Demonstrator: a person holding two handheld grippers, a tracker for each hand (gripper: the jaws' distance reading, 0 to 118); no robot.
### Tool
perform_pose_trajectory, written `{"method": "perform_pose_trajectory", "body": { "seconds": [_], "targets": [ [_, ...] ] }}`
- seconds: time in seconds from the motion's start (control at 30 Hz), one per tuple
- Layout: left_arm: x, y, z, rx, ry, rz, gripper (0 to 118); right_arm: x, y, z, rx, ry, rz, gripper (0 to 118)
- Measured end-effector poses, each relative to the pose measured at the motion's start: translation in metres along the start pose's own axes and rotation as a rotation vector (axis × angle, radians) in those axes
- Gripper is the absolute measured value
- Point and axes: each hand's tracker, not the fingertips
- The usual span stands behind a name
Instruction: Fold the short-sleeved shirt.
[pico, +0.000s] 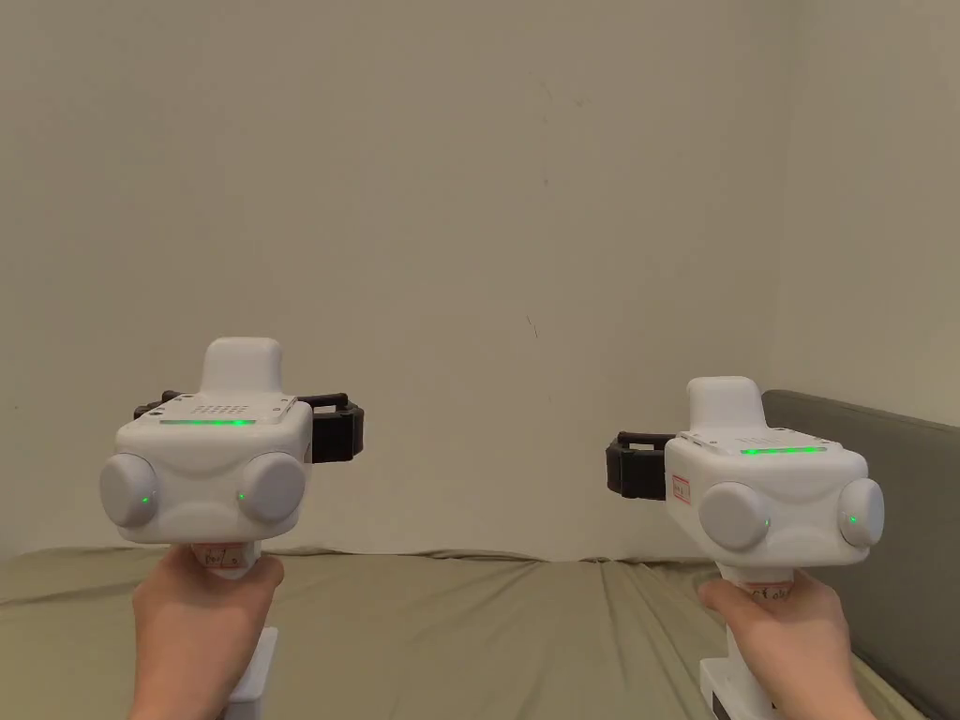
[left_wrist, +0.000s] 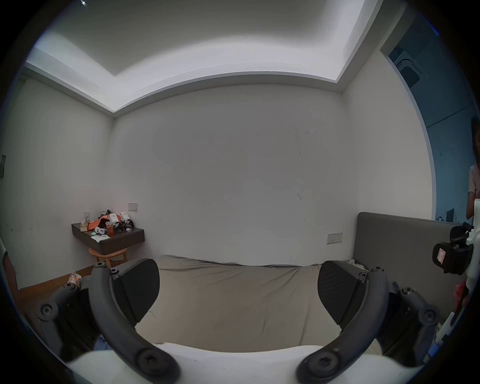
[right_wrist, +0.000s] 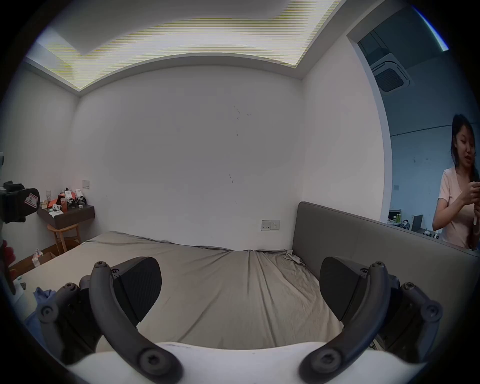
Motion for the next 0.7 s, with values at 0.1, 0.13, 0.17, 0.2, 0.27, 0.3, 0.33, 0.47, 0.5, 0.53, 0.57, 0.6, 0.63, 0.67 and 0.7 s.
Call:
{"method": "perform_pose_trajectory", "body": {
  "seconds": [0.1,0.13,0.17,0.2,0.27,0.3,0.33,0.47,0.5,0.53,0.57,0.6,0.63,0.67,0.7],
  "targets": [
    [-0.001,-0.001,-0.003,-0.006,0.006,0.0,118,-0.001,0.001,-0.001,0.004,0.002,0.005,118],
    [-0.001,-0.001,-0.003,-0.008,0.004,-0.001,118,-0.002,0.001,-0.002,0.006,0.001,0.008,118],
    [-0.002,-0.001,-0.004,-0.009,0.003,0.0,118,-0.002,0.002,-0.002,0.008,0.001,0.007,118],
    [-0.002,-0.001,-0.004,-0.011,0.004,-0.001,118,-0.002,0.002,-0.002,0.011,0.002,0.006,118],
    [-0.002,-0.001,-0.006,-0.017,0.002,-0.001,118,-0.002,0.001,-0.004,0.015,0.004,0.003,118],
    [-0.002,-0.001,-0.006,-0.022,-0.001,0.0,118,-0.003,0.001,-0.005,0.016,0.006,0.003,118],
    [-0.002,-0.001,-0.006,-0.022,-0.002,0.001,118,-0.003,0.0,-0.007,0.014,0.007,0.008,118],
    [-0.002,0.0,-0.008,-0.014,0.005,-0.008,118,-0.005,-0.002,-0.01,0.012,0.005,0.027,118],
    [-0.003,0.001,-0.008,-0.011,0.005,-0.007,118,-0.005,-0.002,-0.01,0.012,0.006,0.024,118],
    [-0.003,0.001,-0.007,-0.009,0.006,-0.006,118,-0.005,-0.002,-0.011,0.009,0.009,0.018,118],
    [-0.004,0.001,-0.008,-0.005,0.007,-0.005,118,-0.004,-0.002,-0.012,0.007,0.011,0.011,118],
    [-0.004,0.002,-0.008,-0.005,0.006,-0.004,118,-0.004,-0.002,-0.013,0.004,0.013,0.008,118],
    [-0.004,0.001,-0.009,-0.006,0.006,-0.006,118,-0.005,-0.002,-0.014,0.002,0.012,0.007,118],
    [-0.004,0.001,-0.011,-0.013,0.004,-0.012,118,-0.005,-0.003,-0.015,0.002,0.009,0.006,118],
    [-0.004,0.001,-0.012,-0.016,0.003,-0.015,118,-0.005,-0.003,-0.015,0.003,0.007,0.007,118]
  ]
}}
